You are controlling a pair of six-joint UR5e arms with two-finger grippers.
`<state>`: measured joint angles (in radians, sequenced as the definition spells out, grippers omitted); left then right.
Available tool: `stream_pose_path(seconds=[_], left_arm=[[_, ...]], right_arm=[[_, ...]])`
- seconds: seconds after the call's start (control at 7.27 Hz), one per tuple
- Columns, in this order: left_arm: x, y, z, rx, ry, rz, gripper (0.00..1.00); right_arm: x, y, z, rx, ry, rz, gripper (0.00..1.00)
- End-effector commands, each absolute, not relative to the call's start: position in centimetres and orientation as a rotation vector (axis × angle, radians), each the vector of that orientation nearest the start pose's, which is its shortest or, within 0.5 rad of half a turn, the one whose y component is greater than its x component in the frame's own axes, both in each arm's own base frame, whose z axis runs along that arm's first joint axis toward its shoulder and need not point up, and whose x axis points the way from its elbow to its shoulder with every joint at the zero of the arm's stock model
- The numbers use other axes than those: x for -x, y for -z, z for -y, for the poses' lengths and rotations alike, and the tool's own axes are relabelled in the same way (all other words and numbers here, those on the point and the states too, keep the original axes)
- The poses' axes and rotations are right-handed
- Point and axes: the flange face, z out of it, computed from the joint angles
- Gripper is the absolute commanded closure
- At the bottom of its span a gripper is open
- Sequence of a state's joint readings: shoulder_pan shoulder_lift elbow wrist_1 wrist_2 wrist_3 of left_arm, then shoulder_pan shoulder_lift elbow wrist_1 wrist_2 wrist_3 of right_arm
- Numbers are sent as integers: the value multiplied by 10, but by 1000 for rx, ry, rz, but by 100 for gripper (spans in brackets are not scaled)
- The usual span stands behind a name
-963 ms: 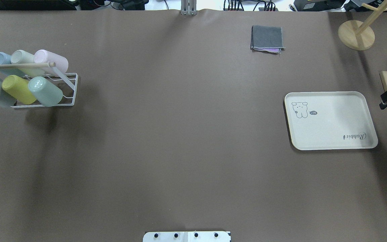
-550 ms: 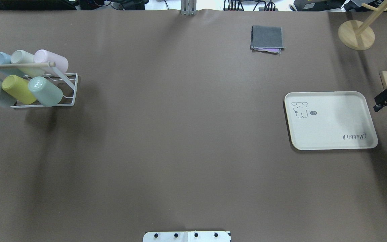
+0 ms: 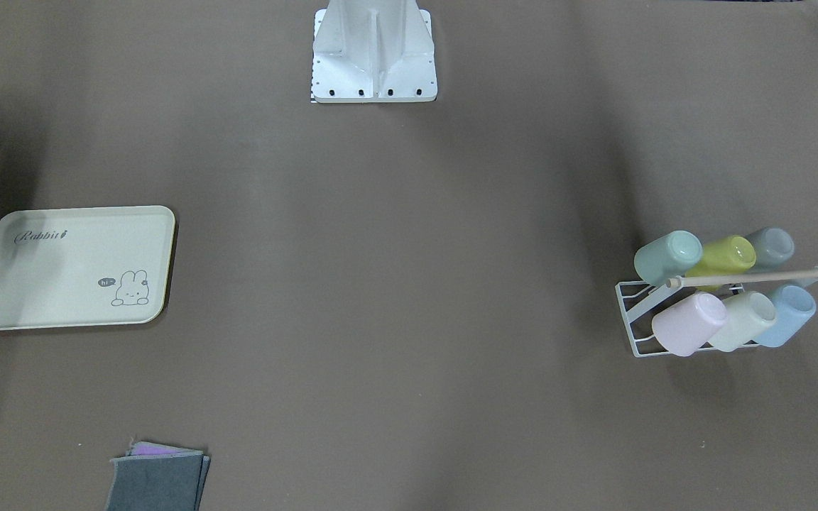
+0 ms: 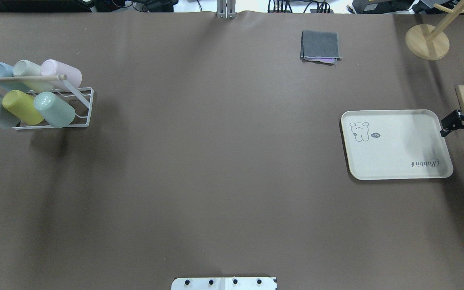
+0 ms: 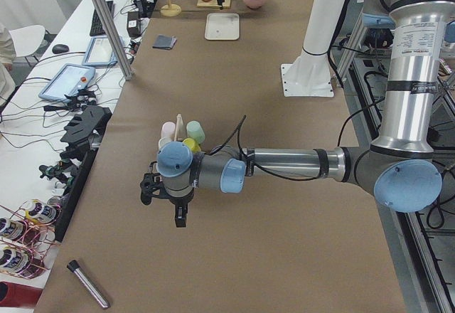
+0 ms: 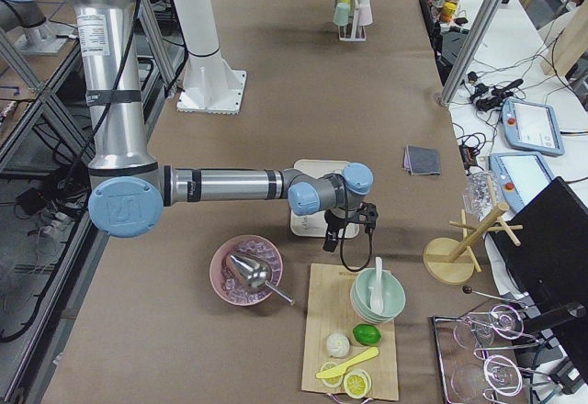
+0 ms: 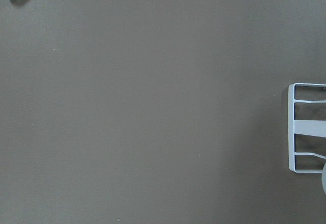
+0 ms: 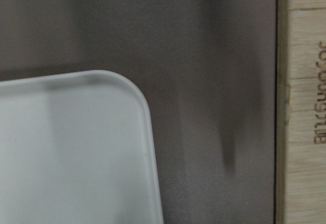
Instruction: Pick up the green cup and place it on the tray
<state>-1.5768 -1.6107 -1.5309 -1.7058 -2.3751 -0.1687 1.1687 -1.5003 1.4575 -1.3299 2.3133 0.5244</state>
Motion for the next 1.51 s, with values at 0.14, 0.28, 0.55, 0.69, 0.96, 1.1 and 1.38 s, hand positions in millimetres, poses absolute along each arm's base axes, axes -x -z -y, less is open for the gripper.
stream_pose_path(seconds=[0.14,0.28,0.55,0.69,0.96,1.1,1.38], left_arm=[[65,-642,517,-62,111,-811,2],[65,-642,517,-62,111,-811,2],[65,-643,516,-61,112,-811,2],[65,-642,517,-62,111,-811,2],[65,-643,516,-61,112,-811,2],[65,-643,516,-61,112,-811,2],[65,-647,512,-53,115,-810,2]], right_arm=[[163,-664,514,157,-43,755,8],[169,-664,512,166,-48,753,13],[175,-664,510,170,-36,753,16],[177,-664,509,171,-30,753,17],[179,-666,508,174,-20,751,22],[179,-667,507,175,-21,751,24],[178,-668,506,175,-17,752,27]])
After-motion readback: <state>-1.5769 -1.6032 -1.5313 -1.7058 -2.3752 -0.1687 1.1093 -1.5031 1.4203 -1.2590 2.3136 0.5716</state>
